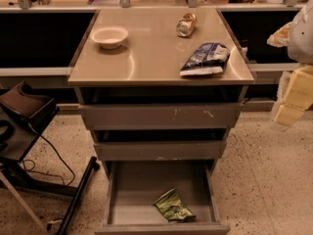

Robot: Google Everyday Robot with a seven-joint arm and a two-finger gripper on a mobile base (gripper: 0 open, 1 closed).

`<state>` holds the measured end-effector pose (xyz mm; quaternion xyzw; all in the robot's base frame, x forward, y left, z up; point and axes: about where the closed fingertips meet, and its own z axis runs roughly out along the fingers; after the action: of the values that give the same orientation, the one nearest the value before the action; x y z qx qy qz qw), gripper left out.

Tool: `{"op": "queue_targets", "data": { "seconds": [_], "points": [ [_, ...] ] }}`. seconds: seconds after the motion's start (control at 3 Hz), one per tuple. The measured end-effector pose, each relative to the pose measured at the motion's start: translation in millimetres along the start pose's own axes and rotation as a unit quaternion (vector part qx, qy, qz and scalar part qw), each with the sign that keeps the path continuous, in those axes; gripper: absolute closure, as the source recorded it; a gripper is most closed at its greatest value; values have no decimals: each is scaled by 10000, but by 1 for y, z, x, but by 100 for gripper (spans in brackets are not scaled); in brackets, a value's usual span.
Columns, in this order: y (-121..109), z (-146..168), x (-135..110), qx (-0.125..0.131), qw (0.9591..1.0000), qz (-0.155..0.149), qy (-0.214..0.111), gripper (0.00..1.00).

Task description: Pick green jalapeno chip bag from bottom drawer and place on counter

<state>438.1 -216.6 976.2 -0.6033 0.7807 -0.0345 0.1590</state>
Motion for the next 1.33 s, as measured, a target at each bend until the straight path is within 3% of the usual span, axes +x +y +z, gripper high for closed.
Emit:
{"op": "queue_targets", "data": {
  "seconds": [0.33, 0.67, 1.0, 1.33],
  "points": [
    [0, 0, 0, 0, 10000, 0, 0, 0],
    [6, 32, 6, -233, 9997, -111, -43, 0],
    [26, 122, 30, -814, 9962, -101, -278, 0],
    [56, 239, 61, -1396, 9892, 82, -436, 0]
  ]
}}
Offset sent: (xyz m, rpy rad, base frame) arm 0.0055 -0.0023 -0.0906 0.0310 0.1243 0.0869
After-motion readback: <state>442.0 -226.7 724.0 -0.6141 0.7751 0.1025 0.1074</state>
